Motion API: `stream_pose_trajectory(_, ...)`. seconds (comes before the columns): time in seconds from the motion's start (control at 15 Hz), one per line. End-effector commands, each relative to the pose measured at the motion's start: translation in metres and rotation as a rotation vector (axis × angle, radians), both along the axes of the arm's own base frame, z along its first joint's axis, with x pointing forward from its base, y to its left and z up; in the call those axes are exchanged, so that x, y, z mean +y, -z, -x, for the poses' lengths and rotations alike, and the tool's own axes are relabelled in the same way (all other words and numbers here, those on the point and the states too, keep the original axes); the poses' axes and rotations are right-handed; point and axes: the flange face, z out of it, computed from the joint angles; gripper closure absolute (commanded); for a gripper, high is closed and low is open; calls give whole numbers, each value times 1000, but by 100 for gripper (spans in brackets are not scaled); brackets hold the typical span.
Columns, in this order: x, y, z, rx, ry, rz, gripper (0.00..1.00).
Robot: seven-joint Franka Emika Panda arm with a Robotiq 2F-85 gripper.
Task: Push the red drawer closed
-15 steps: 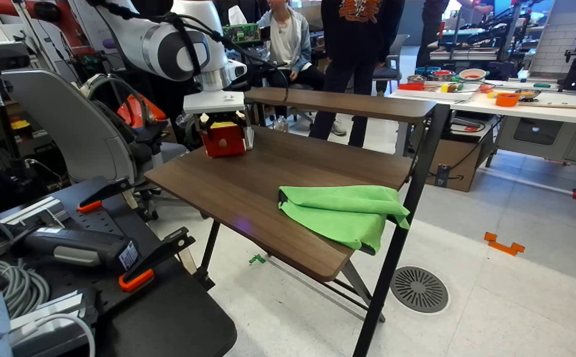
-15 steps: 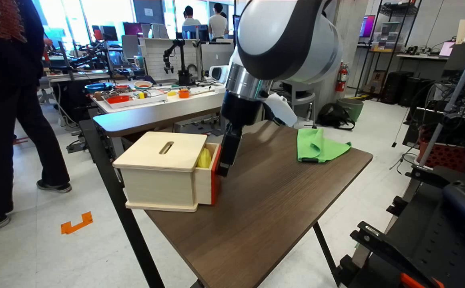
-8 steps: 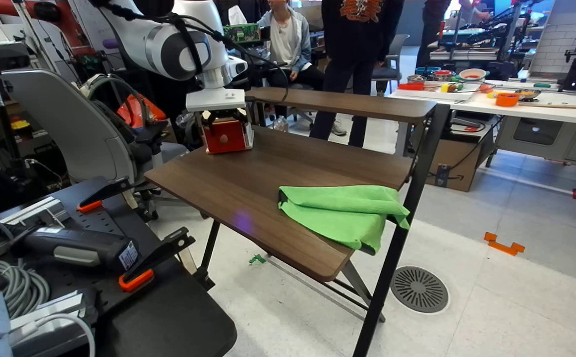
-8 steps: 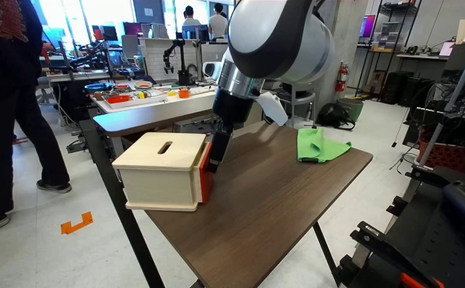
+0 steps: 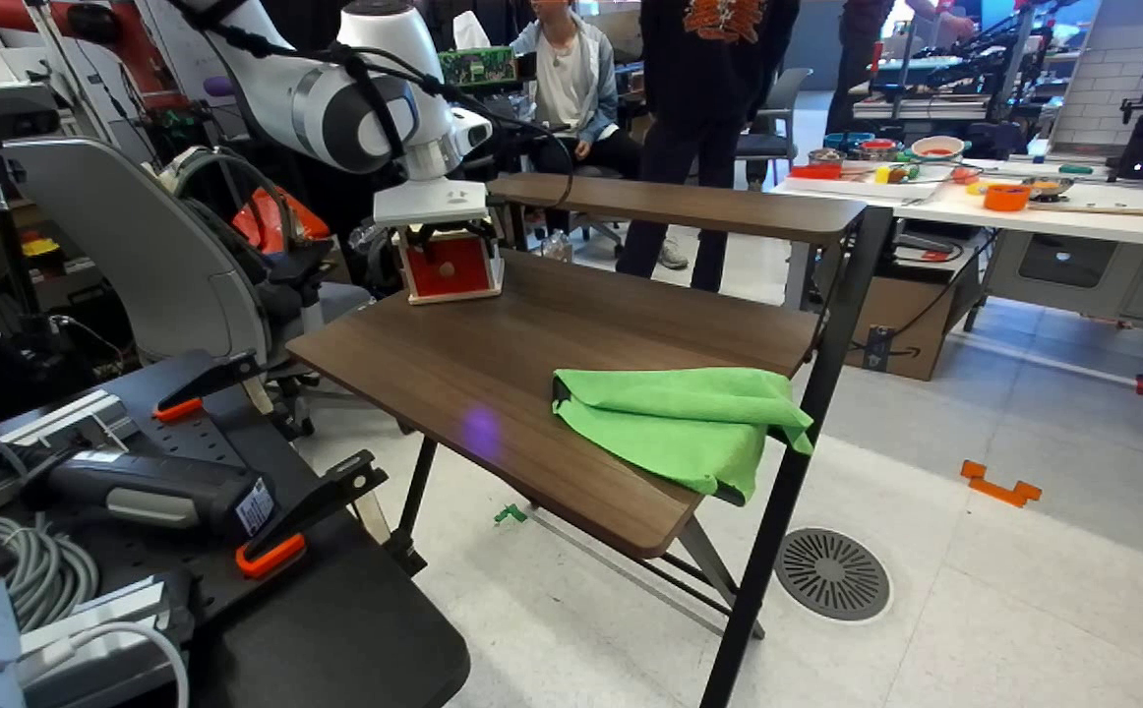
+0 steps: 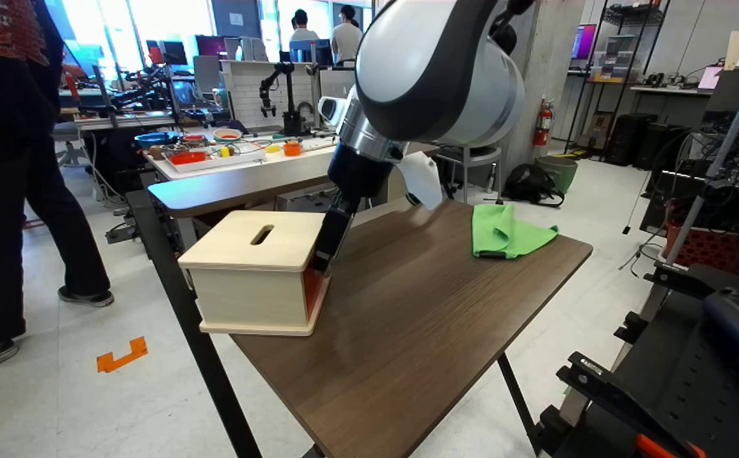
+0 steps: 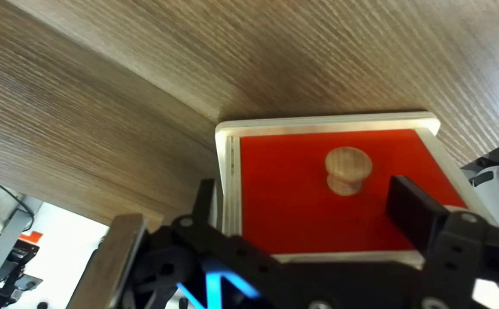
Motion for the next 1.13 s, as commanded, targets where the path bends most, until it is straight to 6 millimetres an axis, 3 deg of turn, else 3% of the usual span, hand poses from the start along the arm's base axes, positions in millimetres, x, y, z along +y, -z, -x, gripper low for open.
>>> stream_pose_trajectory(0.0,5,1,-8,-44,12,-32,0)
stream_pose_trajectory(0.2,4,-3,-1,-6,-12,-20,0)
stream_pose_trajectory(0.47,-6,-12,24,133,-31,-5,0)
stream_pose_trajectory(0.73,-19,-37,51,243,-40,12,0)
stream_pose_trajectory(0.87,-16,-51,72,307,-114,-2,0)
stream_pose_trajectory(0.93,-14,-29,46,257,-62,3,0)
stream_pose_trajectory(1.07,-13,-43,60,288,-93,2,0)
